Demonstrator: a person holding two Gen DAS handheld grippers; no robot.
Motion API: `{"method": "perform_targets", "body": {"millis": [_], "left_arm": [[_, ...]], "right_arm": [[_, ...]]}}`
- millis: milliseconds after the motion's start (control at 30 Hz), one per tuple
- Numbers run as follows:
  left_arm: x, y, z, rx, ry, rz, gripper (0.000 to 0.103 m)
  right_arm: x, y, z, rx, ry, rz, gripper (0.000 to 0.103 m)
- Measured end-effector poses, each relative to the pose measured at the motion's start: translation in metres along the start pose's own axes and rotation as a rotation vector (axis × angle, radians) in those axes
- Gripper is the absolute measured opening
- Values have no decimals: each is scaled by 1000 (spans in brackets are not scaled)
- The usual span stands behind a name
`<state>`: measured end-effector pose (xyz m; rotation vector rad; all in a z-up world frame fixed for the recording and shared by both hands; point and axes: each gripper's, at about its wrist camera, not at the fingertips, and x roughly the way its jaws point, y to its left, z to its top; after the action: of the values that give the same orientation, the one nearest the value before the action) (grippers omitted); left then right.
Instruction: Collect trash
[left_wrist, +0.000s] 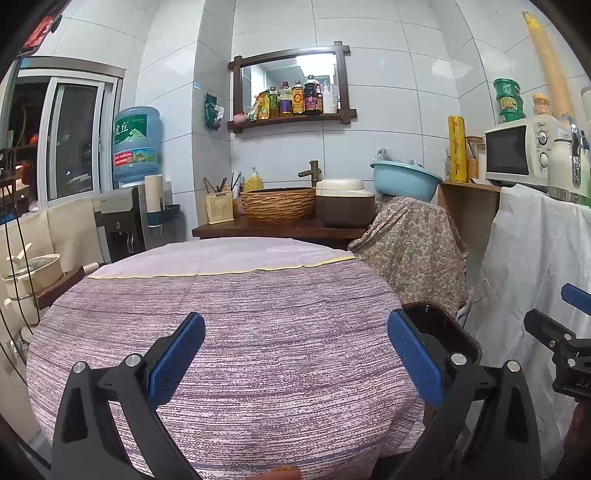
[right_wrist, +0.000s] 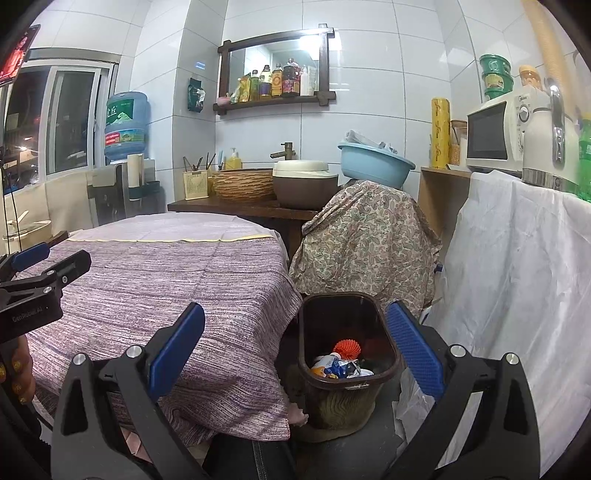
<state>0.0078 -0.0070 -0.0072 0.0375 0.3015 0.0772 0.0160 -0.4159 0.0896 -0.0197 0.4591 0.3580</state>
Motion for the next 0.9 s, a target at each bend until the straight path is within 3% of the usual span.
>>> {"method": "perform_targets", "body": {"millis": [900], "left_arm": [[1,2,1,4,9,-10,98]], "right_arm": [[2,0,-4,13,13,-2,98]]}}
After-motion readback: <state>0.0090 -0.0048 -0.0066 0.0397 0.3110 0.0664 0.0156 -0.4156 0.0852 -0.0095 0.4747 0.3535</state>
